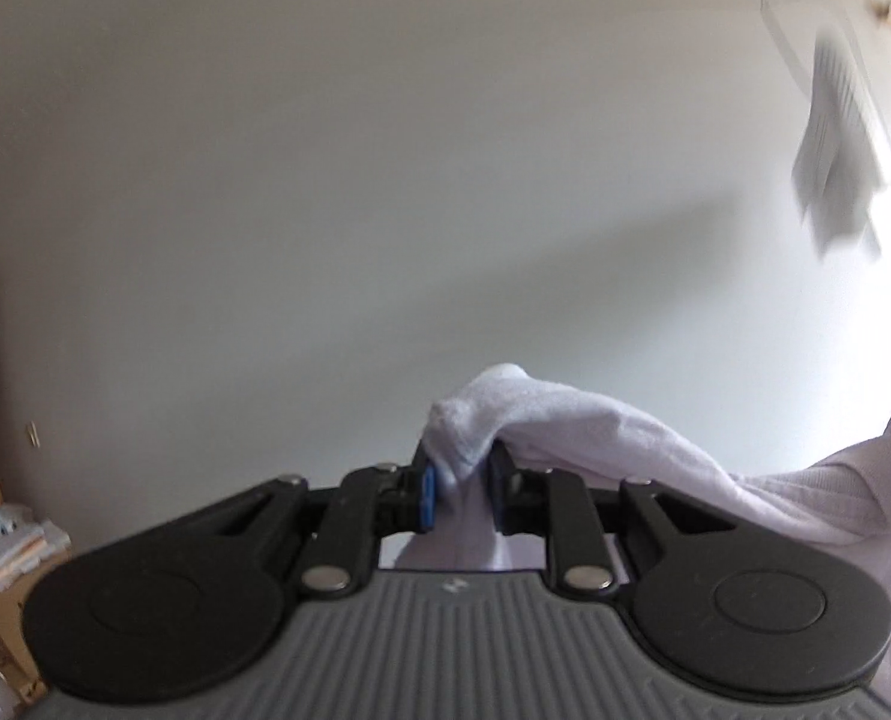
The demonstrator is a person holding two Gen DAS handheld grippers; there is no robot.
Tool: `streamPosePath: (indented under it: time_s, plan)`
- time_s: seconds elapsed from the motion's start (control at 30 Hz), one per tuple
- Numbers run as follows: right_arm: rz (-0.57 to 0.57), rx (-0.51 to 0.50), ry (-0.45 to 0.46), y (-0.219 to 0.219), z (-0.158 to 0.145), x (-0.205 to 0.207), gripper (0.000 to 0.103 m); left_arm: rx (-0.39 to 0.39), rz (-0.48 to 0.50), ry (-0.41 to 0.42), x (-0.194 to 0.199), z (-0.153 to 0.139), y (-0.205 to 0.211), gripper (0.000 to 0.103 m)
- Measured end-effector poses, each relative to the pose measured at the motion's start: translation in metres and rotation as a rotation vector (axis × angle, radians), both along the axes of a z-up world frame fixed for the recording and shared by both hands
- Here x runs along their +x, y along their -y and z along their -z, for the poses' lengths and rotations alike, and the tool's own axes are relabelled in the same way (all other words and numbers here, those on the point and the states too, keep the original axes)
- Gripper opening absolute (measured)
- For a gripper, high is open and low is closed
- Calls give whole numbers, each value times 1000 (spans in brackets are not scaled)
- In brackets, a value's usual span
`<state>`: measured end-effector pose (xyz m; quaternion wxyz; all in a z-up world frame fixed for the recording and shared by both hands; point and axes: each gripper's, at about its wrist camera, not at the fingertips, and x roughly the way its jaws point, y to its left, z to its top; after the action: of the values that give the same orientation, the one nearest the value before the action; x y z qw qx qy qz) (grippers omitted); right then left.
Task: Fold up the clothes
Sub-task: 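Lift the shirt high with both grippers and shake it out, then lay the shirt on the bed and open both grippers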
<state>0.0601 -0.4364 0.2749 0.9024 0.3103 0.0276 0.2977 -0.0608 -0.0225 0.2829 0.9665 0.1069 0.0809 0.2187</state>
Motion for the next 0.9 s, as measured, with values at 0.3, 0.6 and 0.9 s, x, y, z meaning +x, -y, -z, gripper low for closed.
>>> streamPosePath:
  time_s: [0.3,0.6,0.9]
  plan:
    - [250,-244,-194,-87,90,134,6,-91,-18,-337,205,128,-63,33]
    - [411,-478,-349,-106,174,185,50,-272,144,-713,280,226,-122,77]
    - [144,-652,-563,-79,261,92,65,-345,240,-716,141,259,-130,99]
